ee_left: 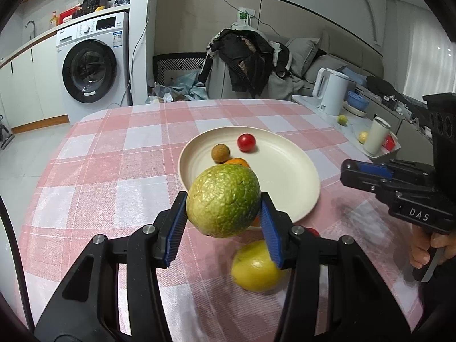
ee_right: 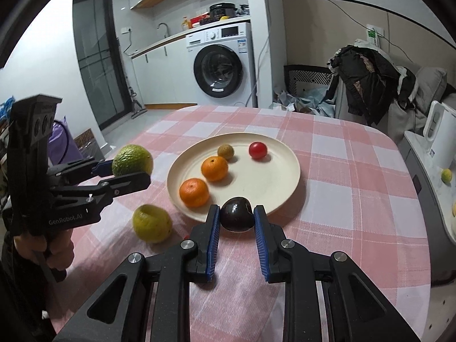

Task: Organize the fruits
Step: 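Carry the green citrus and dark plum over the cream plate with both grippers, then open both grippers to set the citrus and plum on the plate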

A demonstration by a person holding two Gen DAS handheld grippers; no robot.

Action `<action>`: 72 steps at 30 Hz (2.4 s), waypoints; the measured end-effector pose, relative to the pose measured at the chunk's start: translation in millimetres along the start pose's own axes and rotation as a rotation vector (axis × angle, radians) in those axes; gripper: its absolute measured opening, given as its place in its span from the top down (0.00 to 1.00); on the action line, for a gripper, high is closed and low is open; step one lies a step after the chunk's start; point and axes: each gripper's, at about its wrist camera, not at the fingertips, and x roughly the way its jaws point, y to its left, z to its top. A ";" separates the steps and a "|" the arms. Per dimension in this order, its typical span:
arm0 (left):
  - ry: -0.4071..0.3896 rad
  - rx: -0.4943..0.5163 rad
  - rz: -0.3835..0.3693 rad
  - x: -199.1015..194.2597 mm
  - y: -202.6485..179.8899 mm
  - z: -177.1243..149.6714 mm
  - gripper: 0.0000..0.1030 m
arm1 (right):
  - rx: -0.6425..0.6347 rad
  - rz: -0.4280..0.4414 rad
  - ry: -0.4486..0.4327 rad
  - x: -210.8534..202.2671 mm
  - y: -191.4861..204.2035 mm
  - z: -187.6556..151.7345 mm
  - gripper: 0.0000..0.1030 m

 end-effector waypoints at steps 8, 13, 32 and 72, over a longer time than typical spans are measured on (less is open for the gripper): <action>0.019 -0.002 0.029 22.3 9.6 1.5 0.55 | 0.032 -0.035 0.004 15.5 -8.0 7.5 0.76; 0.030 0.001 0.037 35.7 12.4 4.7 0.55 | 0.044 -0.039 0.027 27.5 -9.9 10.1 0.76; 0.083 0.005 -0.017 71.2 8.0 10.8 0.55 | 0.049 -0.021 0.071 48.7 -4.0 10.1 0.76; -0.008 0.005 0.027 8.3 0.2 2.9 0.12 | 0.092 -0.054 0.052 36.1 -15.8 5.8 0.27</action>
